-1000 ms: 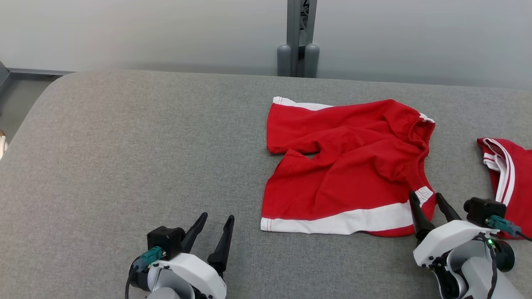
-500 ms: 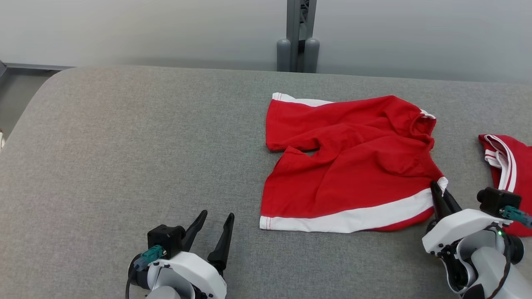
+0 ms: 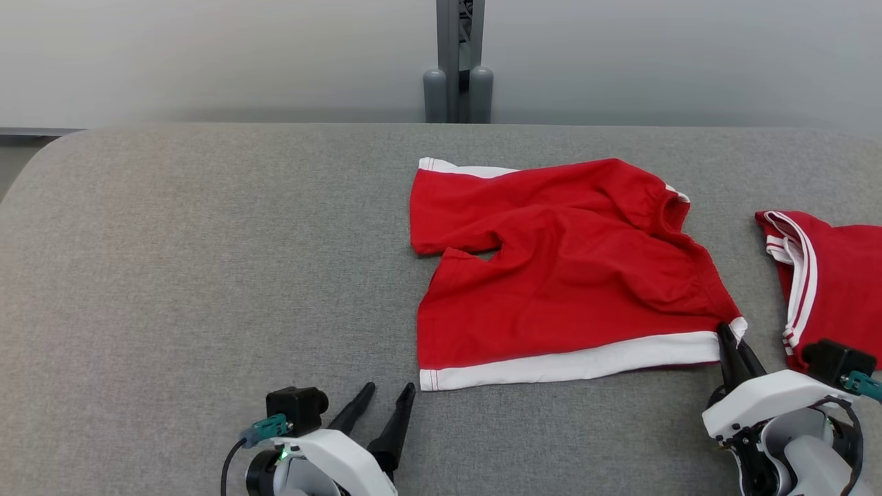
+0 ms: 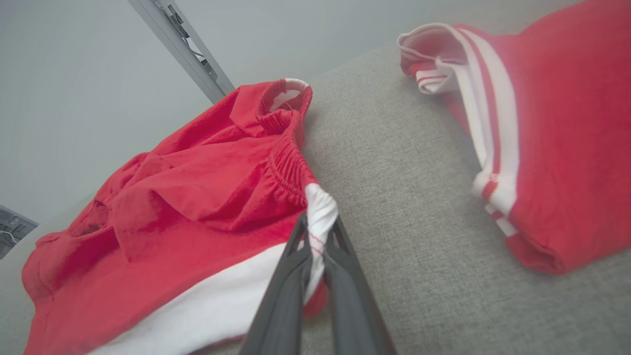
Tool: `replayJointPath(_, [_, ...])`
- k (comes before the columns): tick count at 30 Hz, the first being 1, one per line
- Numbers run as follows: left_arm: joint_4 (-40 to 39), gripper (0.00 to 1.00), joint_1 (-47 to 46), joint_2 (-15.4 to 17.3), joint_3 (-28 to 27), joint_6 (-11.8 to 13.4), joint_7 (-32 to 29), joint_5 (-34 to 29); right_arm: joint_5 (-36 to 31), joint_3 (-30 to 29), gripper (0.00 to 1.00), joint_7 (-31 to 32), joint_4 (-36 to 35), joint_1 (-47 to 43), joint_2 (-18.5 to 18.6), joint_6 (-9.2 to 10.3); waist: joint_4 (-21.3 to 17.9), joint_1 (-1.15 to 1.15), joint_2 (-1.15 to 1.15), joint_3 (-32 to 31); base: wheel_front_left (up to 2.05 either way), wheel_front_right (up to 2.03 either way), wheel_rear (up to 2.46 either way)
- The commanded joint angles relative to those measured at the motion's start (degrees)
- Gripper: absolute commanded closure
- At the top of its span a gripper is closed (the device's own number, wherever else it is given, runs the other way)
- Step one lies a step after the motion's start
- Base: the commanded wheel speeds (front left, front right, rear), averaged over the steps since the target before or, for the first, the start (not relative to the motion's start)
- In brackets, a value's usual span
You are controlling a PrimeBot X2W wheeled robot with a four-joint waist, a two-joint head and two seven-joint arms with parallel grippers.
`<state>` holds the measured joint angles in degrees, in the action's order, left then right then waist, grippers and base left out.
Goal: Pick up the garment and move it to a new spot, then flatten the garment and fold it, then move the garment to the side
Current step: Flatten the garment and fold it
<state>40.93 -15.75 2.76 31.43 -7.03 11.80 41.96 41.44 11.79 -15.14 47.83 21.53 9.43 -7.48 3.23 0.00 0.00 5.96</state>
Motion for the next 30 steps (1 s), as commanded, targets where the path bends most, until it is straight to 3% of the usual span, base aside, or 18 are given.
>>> replayJointPath(1, [0.2, 0.00, -1.0, 0.3, 0.6, -0.3, -0.5, 1.3, 0.5, 0.3, 1.00, 0.0, -0.2, 0.1, 0.5, -0.03, -0.3, 0.00, 0.00, 0.2, 0.00, 0.00, 0.00])
replayJointPath(6, [1.5, 0.00, -3.0, 0.3, 5.5, -0.4, -5.7, 10.8, 1.5, 2.8, 1.00, 0.0, -0.6, 1.4, 0.4, -0.03, -1.4, 0.00, 0.00, 1.0, 0.00, 0.00, 0.00])
replayJointPath(14, [3.5, 0.00, -5.5, 0.1, 9.9, 0.3, -5.8, 17.4, 1.9, 4.8, 1.00, 0.0, -1.4, 2.0, 1.0, -0.03, -2.3, 0.00, 0.00, 1.3, 0.00, 0.00, 0.00])
replayJointPath(29, [7.5, 0.00, -9.4, 0.2, 19.6, 2.8, -2.9, 19.8, 1.1, 6.3, 1.00, 0.0, -2.2, 2.5, 1.7, -0.03, -3.3, 0.00, 0.00, 2.1, 0.00, 0.00, 0.00])
replayJointPath(30, [7.7, 0.22, -9.5, 0.1, 20.1, 2.8, -2.8, 20.1, 1.1, 6.3, 1.00, 0.0, -2.3, 2.5, 1.8, -0.03, -3.3, 0.00, 0.00, 2.1, 0.00, 0.00, 0.00])
